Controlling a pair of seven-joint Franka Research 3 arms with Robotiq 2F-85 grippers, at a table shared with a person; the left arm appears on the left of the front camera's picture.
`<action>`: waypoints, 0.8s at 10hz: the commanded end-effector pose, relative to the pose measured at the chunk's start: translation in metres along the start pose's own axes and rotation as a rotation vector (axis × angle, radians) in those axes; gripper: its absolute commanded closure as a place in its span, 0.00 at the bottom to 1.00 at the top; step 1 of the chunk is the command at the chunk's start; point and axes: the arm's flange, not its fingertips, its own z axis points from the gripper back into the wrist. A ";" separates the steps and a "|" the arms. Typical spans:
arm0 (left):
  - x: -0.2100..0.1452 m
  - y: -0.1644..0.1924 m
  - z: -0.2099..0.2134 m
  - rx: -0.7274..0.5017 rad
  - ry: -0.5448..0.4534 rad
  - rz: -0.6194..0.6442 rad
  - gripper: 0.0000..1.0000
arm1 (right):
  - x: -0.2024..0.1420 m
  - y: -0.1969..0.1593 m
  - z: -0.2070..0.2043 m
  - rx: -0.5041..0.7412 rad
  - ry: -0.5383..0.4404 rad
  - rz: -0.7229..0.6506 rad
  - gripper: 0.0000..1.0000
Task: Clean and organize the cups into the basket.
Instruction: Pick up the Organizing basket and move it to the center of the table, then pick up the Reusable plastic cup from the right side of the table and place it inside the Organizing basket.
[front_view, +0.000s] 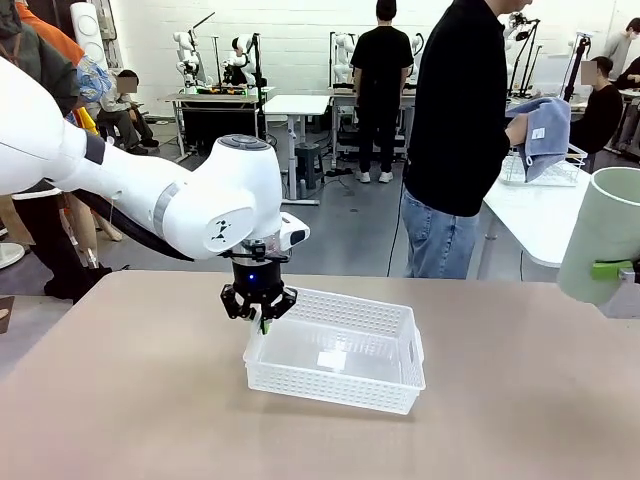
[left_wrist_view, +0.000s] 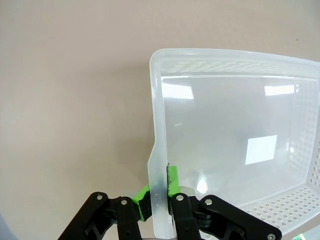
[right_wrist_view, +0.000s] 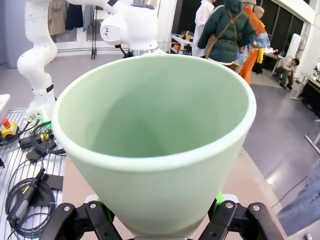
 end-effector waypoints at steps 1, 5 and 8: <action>-0.002 0.003 -0.004 0.007 0.011 0.002 1.00 | -0.009 -0.009 -0.007 -0.019 -0.002 -0.073 0.37; -0.002 0.003 -0.004 0.007 0.011 0.002 1.00 | 0.000 0.000 0.000 0.000 0.000 0.000 0.37; -0.002 0.003 -0.004 0.007 0.011 0.002 1.00 | 0.051 0.010 -0.076 0.071 0.254 0.106 0.18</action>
